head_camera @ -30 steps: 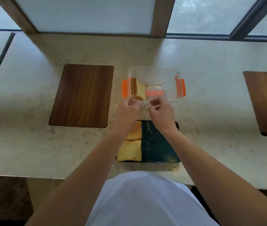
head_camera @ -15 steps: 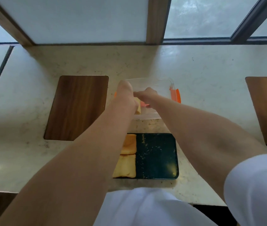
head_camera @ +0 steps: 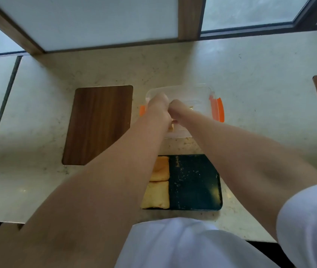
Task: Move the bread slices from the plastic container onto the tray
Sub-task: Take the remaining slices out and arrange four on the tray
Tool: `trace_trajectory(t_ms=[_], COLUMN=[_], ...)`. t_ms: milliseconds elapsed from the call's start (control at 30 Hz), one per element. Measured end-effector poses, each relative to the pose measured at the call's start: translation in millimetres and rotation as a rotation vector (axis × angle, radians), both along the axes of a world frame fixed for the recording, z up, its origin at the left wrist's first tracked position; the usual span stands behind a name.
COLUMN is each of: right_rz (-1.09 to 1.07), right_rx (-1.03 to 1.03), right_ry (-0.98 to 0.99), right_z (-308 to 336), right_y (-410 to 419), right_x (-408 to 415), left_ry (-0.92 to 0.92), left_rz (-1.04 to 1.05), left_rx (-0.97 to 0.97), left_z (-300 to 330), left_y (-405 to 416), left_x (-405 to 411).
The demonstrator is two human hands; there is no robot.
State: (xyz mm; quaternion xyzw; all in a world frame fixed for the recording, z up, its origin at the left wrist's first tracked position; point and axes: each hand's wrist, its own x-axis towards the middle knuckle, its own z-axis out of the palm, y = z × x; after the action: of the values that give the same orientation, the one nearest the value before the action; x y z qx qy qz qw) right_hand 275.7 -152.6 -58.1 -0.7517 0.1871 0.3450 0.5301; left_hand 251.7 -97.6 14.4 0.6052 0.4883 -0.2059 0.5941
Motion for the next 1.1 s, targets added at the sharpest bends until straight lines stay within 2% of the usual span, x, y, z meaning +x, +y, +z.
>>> trace_trajectory(t_ms=[133, 300, 400, 567, 633, 733, 833, 967, 1100], right_rz=[-0.055, -0.084, -0.038, -0.106, -0.123, -0.146, -0.192, -0.326, -0.395], right_rx=[-0.005, -0.105, -0.100, -0.029, 0.009, 0.114, 0.249, 0.280, 0.371], right_ry=[0.011, -0.015, -0.074, -0.213, -0.285, -0.349, -0.385, -0.461, -0.388], right_z=[-15, -9, 3, 41, 58, 81, 94, 85, 62], right_y=[-12, -24, -29, -44, -54, -73, -87, -95, -92], right_x=[0, 2, 6, -1, -11, -40, -82, -145, -200], left_ry=[0.006, -0.052, -0.083, -0.167, -0.239, -0.335, -0.391, -0.463, -0.479], left_rz=[-0.127, -0.156, -0.165, -0.172, -0.189, -0.280, -0.368, -0.467, -0.511], left_rx=[0.139, 0.085, 0.085, 0.056, -0.018, -0.125, -0.147, -0.169, -0.124], left_z=[-29, -67, -52, -13, 4, 25, 28, 22, 4], left_y=[-4, -10, -15, -15, -13, -3, 12, 27, 34], left_x=[9, 32, 32, 20, 12, -15, -52, -103, -151])
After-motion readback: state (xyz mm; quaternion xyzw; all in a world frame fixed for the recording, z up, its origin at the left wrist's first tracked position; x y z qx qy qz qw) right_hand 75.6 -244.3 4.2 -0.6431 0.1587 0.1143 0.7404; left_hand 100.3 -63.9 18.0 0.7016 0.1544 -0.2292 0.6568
